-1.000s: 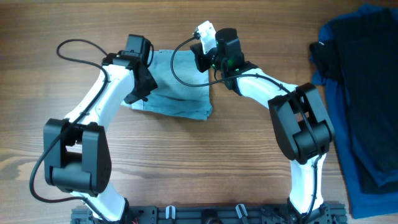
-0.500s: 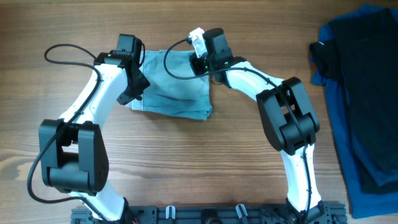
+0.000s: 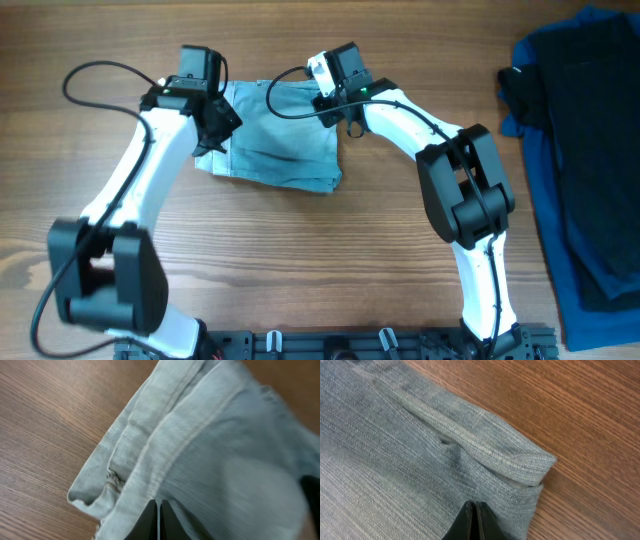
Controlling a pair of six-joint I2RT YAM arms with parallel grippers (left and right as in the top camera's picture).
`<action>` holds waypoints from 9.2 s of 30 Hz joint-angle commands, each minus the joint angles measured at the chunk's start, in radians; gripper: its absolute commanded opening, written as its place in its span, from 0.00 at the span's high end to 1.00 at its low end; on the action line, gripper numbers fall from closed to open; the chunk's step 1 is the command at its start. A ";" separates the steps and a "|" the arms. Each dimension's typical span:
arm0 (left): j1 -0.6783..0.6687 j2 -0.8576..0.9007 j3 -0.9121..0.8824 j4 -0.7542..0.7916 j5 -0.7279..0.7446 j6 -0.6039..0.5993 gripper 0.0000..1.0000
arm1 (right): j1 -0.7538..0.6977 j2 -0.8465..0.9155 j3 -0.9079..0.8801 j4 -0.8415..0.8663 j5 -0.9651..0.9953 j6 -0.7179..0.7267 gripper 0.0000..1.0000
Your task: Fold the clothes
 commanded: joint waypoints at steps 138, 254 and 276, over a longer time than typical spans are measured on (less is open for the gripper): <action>-0.571 0.000 -0.228 -0.124 -0.187 -0.066 0.78 | -0.202 -0.154 -0.122 -0.625 -0.167 0.061 0.89; -0.261 0.126 -0.117 0.095 -0.005 0.225 0.96 | -0.508 -0.591 -0.149 -0.500 0.043 0.452 0.01; -0.155 0.251 0.008 0.862 -0.061 0.431 0.93 | -0.508 -0.591 -0.149 -0.500 0.043 0.452 0.01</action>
